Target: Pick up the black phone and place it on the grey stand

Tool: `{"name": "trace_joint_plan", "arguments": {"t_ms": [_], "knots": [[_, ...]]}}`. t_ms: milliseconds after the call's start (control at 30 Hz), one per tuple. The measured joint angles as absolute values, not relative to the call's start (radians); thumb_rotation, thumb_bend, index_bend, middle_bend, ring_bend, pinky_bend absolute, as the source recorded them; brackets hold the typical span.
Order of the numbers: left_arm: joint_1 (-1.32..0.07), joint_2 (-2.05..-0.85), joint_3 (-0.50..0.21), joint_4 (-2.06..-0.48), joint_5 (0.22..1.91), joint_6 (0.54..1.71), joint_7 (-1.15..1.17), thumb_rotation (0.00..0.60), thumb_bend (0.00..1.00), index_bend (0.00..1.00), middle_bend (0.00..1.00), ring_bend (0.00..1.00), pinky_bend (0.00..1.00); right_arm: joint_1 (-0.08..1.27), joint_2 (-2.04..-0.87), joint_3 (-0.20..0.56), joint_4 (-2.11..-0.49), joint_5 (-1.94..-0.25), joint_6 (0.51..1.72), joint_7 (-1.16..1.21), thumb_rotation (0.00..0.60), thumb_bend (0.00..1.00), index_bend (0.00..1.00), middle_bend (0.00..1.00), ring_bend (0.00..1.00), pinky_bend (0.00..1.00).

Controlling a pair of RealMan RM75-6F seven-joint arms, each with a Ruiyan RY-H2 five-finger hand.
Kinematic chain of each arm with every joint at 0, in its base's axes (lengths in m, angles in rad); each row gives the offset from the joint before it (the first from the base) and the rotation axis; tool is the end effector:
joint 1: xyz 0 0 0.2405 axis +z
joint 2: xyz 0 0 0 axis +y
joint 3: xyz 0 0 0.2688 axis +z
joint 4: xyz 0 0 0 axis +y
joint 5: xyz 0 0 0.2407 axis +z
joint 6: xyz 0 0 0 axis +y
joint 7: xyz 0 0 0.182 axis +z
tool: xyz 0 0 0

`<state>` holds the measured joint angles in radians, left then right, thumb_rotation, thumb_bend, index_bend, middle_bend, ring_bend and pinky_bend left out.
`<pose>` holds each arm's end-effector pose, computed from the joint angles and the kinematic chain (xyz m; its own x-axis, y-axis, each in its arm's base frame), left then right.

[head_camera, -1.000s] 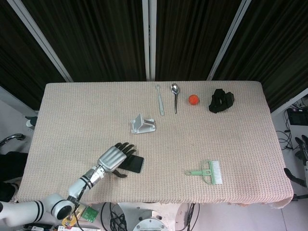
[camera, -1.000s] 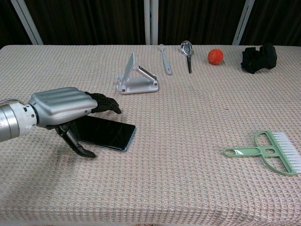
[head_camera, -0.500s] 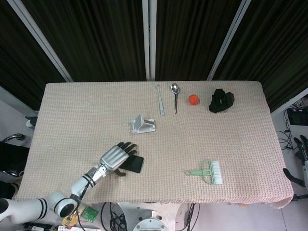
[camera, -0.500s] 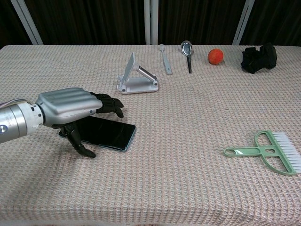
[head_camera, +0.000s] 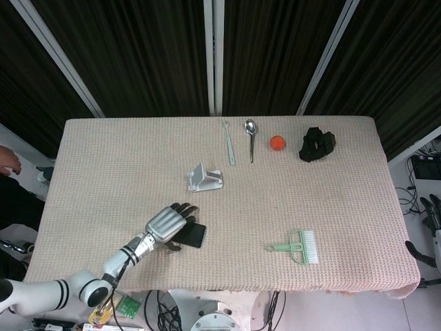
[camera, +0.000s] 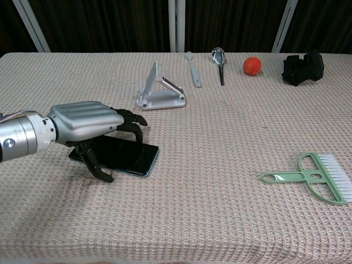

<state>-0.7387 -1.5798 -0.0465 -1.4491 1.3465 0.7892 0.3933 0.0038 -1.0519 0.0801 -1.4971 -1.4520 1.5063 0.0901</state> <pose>-0.1545 0.3337 -0.1190 0.6870 0.3074 0.6585 0.6563 -0.6515 -0.3806 -0.3839 -0.2012 0.1897 0.4751 0.0288 0.8795 -0.8752 0.1187 0.4689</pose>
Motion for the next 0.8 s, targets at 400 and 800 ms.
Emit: {"name": "trace_joint_plan", "arguments": {"t_ms": [400,800], "knots": [[-0.753,-1.551,-0.043,-1.498,1.319,0.788,0.389,0.6,0.18,0.6,0.06,0.07,0.2,0.002,-1.051,0.081,-1.487,-1.44,1.498,0.103,0.6,0.14,0.0,0.0,0.0,0.0],[-0.749,-1.527,-0.034,-1.545,1.313,0.817,0.367,0.6,0.22,0.71,0.14,0.07,0.2,-0.006,-1.047,0.081,-1.482,-1.439,1.507,0.117,0.6,0.15,0.0,0.0,0.0,0.0]]}}
